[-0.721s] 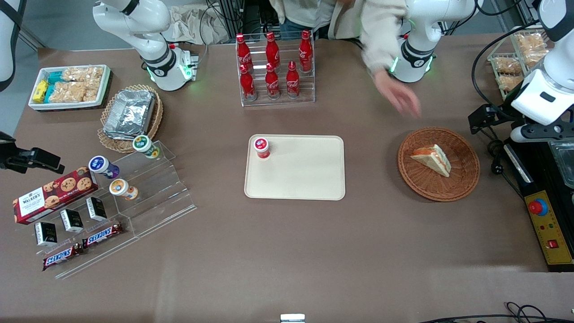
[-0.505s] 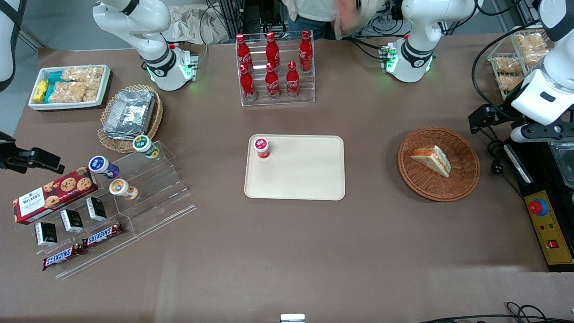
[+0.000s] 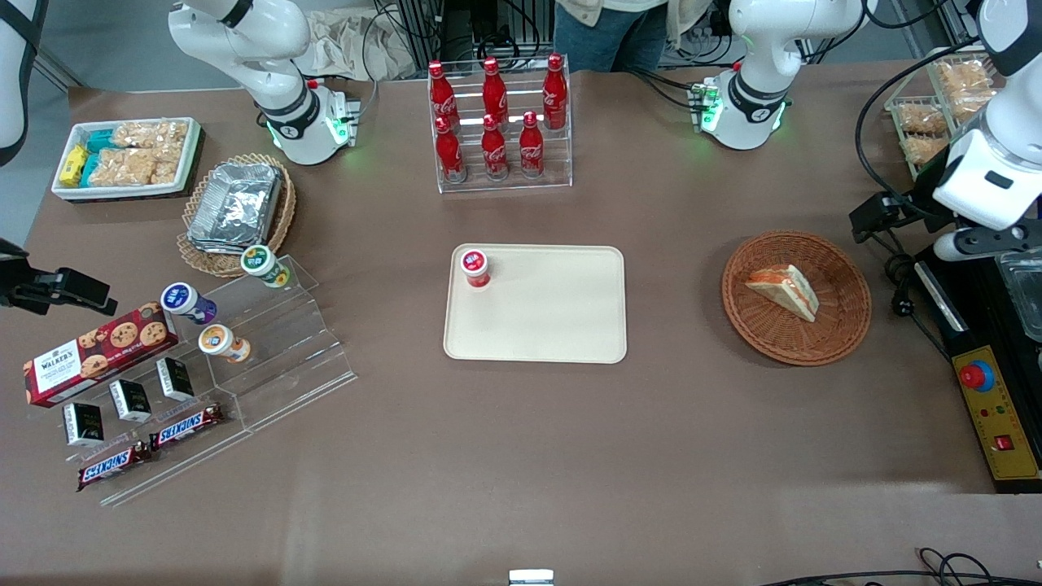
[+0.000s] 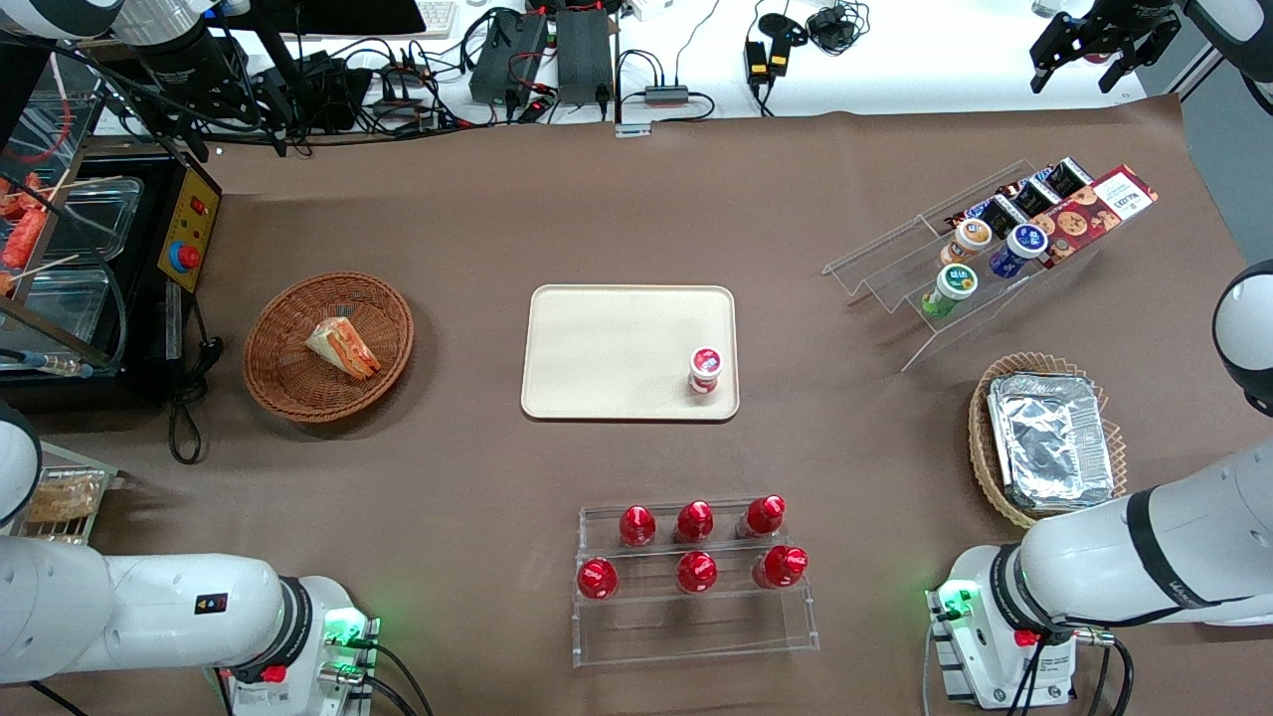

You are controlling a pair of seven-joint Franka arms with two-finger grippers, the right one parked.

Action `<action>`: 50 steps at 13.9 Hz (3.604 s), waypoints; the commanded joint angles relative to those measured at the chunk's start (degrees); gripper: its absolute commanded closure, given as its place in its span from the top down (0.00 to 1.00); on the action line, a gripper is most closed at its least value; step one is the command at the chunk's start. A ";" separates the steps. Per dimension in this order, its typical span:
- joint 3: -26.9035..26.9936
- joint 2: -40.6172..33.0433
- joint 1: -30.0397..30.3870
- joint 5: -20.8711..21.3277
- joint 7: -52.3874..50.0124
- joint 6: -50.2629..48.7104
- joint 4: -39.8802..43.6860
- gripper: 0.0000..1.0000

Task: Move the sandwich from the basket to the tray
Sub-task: 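Move the left gripper over the wrapped sandwich in the wicker basket, then lower the left gripper and close it on the sandwich, then lift the sandwich and carry it with the left gripper over the cream tray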

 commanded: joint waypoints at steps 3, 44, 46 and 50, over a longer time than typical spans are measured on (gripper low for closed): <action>-1.17 0.37 -0.38 0.03 -21.46 -1.33 -0.10 1.00; -1.00 9.09 0.33 12.07 -44.44 43.06 -39.04 0.00; -1.96 3.82 -0.11 12.07 -40.60 36.93 -37.47 0.00; -8.01 1.25 -0.90 7.34 -31.87 21.38 -25.37 0.00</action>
